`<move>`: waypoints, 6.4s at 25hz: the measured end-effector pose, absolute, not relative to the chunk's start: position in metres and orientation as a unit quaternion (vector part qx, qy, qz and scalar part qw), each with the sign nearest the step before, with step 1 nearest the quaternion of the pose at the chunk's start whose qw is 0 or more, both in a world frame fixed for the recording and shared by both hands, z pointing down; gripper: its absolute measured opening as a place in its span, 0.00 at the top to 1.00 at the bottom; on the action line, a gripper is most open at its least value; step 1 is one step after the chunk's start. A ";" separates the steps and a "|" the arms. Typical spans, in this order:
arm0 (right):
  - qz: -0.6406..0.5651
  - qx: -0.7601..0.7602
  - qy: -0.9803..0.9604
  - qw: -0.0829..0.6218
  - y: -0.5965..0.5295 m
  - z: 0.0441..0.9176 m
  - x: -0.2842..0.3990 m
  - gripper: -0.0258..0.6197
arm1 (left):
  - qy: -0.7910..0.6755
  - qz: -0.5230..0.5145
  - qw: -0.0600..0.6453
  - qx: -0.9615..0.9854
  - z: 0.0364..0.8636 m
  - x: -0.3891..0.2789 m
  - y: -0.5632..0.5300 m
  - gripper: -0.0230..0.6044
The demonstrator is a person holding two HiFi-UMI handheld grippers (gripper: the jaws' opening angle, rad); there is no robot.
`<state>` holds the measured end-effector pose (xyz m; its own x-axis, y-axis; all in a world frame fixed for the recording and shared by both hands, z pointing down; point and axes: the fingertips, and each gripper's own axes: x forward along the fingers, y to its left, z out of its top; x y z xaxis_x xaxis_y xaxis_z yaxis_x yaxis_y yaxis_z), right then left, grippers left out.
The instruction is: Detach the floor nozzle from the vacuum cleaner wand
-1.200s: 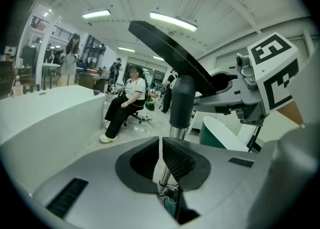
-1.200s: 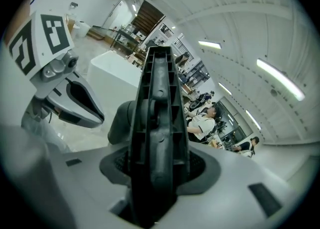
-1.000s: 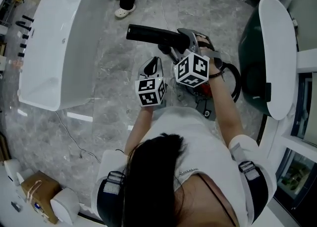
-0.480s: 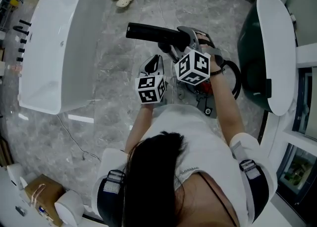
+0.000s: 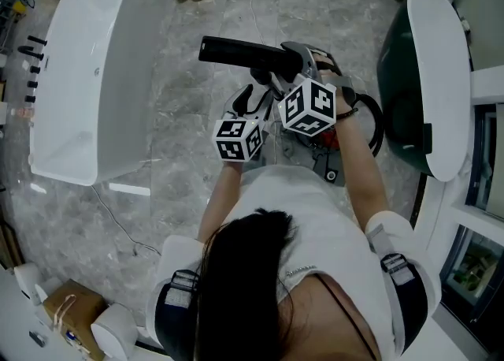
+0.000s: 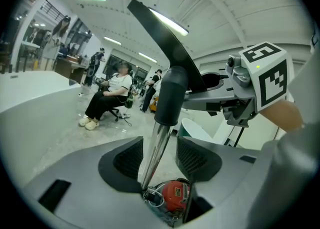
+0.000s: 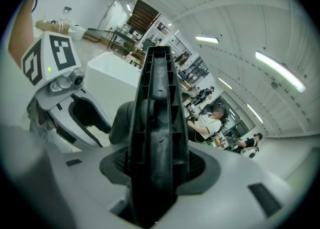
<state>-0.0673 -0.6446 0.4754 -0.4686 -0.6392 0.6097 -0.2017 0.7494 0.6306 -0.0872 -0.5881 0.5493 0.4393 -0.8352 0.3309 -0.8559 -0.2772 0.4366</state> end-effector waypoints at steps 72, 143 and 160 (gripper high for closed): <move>-0.256 0.323 -0.803 0.430 -0.642 0.471 -0.053 0.63 | -0.502 0.018 0.223 0.836 0.572 -0.051 -0.650 0.74; 0.064 0.535 -0.838 0.091 -0.662 0.375 0.040 0.63 | -0.485 -0.003 0.240 0.841 0.575 -0.059 -0.648 0.70; 0.078 0.539 -0.833 0.095 -0.653 0.390 0.041 0.63 | -0.500 -0.080 0.193 0.840 0.504 -0.085 -0.622 0.48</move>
